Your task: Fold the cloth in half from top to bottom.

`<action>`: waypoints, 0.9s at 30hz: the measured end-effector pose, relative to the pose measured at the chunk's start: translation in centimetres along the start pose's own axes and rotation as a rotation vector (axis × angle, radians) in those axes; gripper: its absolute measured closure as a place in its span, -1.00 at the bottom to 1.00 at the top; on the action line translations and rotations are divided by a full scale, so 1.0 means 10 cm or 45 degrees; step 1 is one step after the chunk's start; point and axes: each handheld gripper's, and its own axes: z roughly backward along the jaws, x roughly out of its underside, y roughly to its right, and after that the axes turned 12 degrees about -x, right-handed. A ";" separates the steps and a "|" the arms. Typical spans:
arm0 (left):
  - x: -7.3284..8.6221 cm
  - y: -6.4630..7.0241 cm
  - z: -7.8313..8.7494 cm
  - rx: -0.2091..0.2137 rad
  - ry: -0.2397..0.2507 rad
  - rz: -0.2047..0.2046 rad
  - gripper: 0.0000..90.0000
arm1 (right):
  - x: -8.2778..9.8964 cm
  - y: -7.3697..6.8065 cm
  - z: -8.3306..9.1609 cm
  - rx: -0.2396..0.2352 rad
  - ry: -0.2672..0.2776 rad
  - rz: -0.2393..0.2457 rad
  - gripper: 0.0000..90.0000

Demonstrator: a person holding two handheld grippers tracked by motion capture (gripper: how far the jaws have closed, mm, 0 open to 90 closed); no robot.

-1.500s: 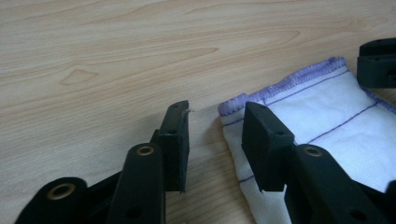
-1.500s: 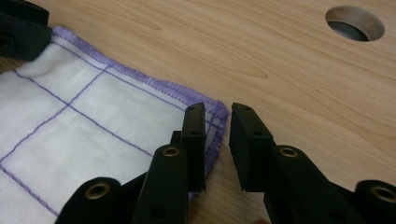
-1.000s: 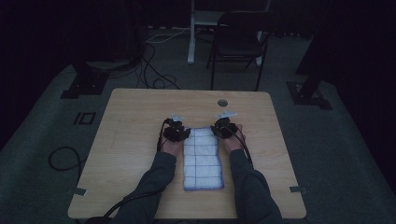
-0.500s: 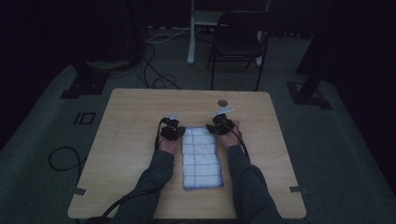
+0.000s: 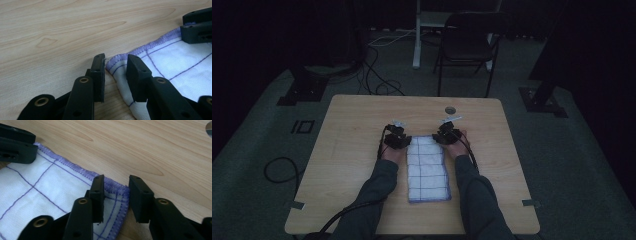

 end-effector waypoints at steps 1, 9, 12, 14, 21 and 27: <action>0.00 -0.01 0.00 0.015 0.001 0.002 0.60 | -0.01 0.00 0.00 -0.006 -0.006 -0.003 0.60; -0.02 -0.02 -0.02 0.069 -0.030 0.027 0.87 | -0.03 0.01 0.01 -0.032 -0.023 -0.062 0.86; -0.05 -0.01 -0.03 0.071 -0.033 0.021 0.92 | -0.02 0.01 0.02 -0.019 -0.008 -0.080 0.91; -0.08 -0.01 -0.04 0.072 -0.044 0.013 0.93 | -0.03 0.02 0.02 -0.005 -0.002 -0.074 0.91; -0.15 0.01 -0.04 0.073 -0.037 0.002 0.94 | -0.05 0.03 0.10 0.009 0.040 -0.065 0.92; -0.19 0.02 -0.01 0.070 -0.009 -0.014 0.94 | -0.08 0.03 0.16 0.016 0.065 -0.049 0.92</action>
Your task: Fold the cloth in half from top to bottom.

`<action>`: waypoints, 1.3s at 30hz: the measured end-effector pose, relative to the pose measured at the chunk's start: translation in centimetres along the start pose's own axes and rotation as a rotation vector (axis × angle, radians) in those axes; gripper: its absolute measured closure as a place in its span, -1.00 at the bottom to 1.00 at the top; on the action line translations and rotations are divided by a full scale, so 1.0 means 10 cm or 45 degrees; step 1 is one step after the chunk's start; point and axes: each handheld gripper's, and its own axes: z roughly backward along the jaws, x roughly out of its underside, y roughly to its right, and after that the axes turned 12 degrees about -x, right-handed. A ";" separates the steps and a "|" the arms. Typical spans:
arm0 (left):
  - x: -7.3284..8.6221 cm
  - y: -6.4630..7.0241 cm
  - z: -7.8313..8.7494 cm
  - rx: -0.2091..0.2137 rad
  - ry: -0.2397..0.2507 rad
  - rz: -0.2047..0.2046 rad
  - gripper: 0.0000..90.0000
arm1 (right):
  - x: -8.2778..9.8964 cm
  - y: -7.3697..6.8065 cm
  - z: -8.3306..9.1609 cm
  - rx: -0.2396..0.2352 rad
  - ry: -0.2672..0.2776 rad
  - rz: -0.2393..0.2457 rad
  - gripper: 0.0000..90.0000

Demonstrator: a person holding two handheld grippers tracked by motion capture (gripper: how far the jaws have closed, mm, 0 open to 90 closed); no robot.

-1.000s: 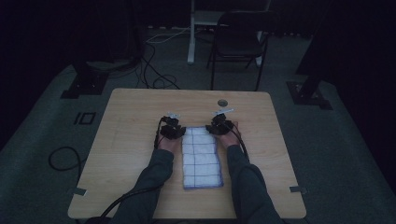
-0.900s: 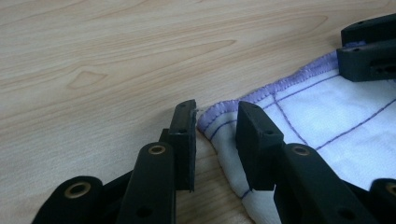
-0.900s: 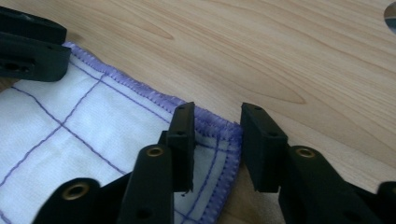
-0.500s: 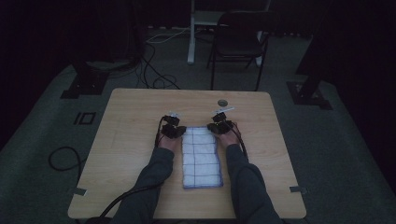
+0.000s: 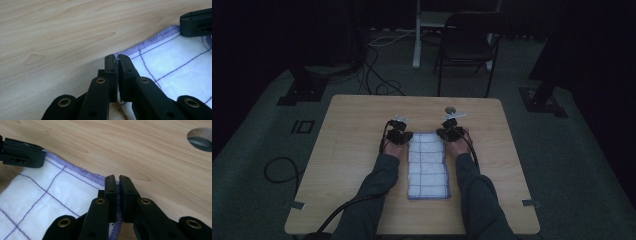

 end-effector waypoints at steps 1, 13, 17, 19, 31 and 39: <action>-0.01 0.00 0.00 -0.002 0.003 -0.002 0.94 | 0.00 0.00 0.01 0.003 0.004 0.003 0.92; -0.12 0.02 0.10 0.001 0.058 -0.023 0.94 | -0.07 0.01 0.10 0.015 0.040 0.018 0.92; -0.15 0.02 0.14 0.004 0.074 -0.025 0.94 | -0.10 0.00 0.14 0.016 0.059 0.023 0.92; -0.16 0.03 0.15 0.007 0.080 -0.025 0.94 | -0.10 0.01 0.15 0.017 0.061 0.025 0.92; -0.25 0.05 0.24 0.011 0.122 -0.038 0.94 | -0.14 -0.01 0.24 0.027 0.096 0.049 0.92; -0.31 0.08 0.31 0.020 0.162 -0.065 0.94 | -0.17 -0.02 0.34 0.038 0.118 0.058 0.92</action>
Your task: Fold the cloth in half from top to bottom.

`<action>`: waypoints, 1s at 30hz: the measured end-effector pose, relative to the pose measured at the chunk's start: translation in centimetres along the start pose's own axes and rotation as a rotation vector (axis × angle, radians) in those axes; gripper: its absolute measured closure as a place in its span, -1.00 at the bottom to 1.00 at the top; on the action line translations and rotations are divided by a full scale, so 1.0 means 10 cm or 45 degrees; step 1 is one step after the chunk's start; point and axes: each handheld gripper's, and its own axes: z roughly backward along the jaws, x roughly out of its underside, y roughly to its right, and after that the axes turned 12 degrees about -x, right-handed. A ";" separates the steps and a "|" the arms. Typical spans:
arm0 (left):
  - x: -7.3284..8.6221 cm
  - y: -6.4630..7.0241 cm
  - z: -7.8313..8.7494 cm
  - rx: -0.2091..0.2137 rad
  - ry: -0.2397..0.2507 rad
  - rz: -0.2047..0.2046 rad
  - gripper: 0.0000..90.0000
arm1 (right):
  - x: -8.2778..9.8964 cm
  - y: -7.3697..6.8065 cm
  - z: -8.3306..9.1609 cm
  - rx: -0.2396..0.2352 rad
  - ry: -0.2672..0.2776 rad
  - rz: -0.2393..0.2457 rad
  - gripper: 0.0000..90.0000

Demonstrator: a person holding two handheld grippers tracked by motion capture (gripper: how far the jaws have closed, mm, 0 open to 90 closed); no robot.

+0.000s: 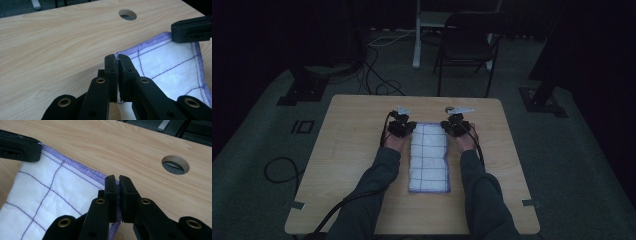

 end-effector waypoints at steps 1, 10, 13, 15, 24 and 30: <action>-0.01 0.00 0.01 0.000 0.005 -0.003 0.94 | 0.00 0.00 0.01 0.001 0.003 0.006 0.92; -0.04 0.02 0.07 0.007 0.035 -0.016 0.94 | -0.02 -0.02 0.07 0.007 0.020 0.023 0.92; -0.03 0.02 0.09 0.013 0.042 -0.015 0.94 | -0.02 -0.03 0.10 0.004 0.024 0.032 0.92; -0.02 0.03 0.11 0.019 0.051 -0.015 0.94 | -0.02 -0.05 0.12 0.004 0.029 0.040 0.92; 0.03 0.06 0.21 0.036 0.086 -0.024 0.94 | 0.04 -0.12 0.22 -0.001 0.063 0.068 0.93; 0.09 0.05 0.26 0.046 0.092 -0.023 0.93 | 0.06 -0.17 0.27 -0.010 0.074 0.092 0.92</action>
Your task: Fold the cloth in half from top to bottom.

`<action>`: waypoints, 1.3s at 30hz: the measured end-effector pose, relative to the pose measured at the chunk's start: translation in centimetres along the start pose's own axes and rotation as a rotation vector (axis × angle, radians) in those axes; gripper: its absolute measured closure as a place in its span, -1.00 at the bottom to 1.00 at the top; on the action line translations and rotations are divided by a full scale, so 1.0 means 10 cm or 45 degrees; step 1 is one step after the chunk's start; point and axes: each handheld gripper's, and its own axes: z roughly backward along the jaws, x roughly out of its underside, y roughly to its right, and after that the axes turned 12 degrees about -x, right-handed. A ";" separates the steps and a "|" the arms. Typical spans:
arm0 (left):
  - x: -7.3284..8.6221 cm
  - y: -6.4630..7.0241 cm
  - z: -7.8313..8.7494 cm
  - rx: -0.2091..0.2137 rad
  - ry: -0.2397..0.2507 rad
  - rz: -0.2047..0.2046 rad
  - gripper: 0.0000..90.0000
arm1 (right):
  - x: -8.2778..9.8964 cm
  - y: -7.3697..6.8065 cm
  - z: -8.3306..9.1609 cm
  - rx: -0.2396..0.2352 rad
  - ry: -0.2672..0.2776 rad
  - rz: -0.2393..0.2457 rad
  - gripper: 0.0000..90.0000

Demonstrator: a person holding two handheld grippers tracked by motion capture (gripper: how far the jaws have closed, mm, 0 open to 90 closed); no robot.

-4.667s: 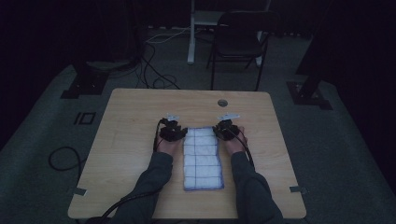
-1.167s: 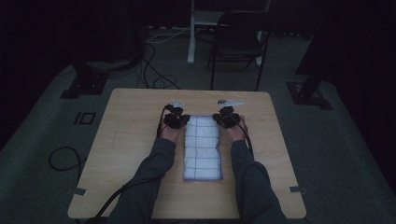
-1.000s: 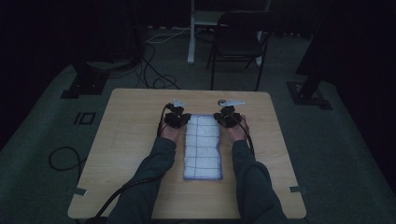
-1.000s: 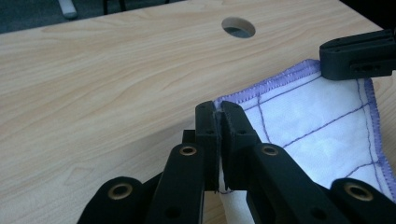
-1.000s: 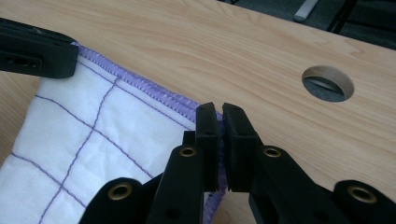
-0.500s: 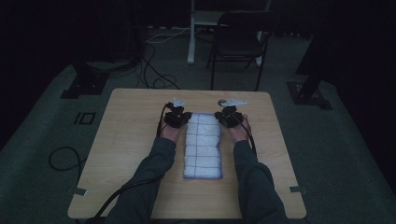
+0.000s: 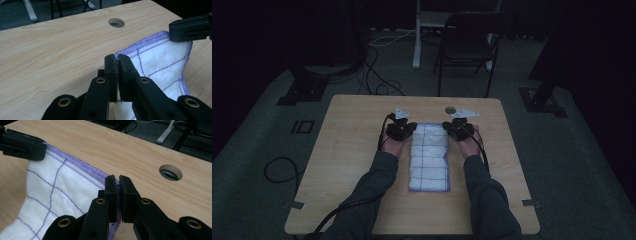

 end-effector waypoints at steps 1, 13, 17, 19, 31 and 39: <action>0.01 0.00 0.01 0.001 0.002 0.001 0.93 | 0.00 -0.01 0.01 -0.001 0.003 0.004 0.92; 0.08 0.04 0.15 0.023 0.041 -0.012 0.93 | 0.04 -0.11 0.12 -0.013 0.015 0.039 0.92; 0.09 0.06 0.19 0.031 0.051 -0.016 0.93 | 0.07 -0.14 0.15 -0.015 0.019 0.042 0.92; 0.10 0.07 0.21 0.032 0.054 -0.017 0.93 | 0.08 -0.16 0.17 -0.017 0.024 0.045 0.92; 0.15 0.09 0.32 0.042 0.068 -0.027 0.93 | 0.11 -0.26 0.27 -0.032 0.040 0.077 0.92; 0.18 0.10 0.39 0.045 0.076 -0.032 0.93 | 0.12 -0.31 0.30 -0.038 0.037 0.092 0.93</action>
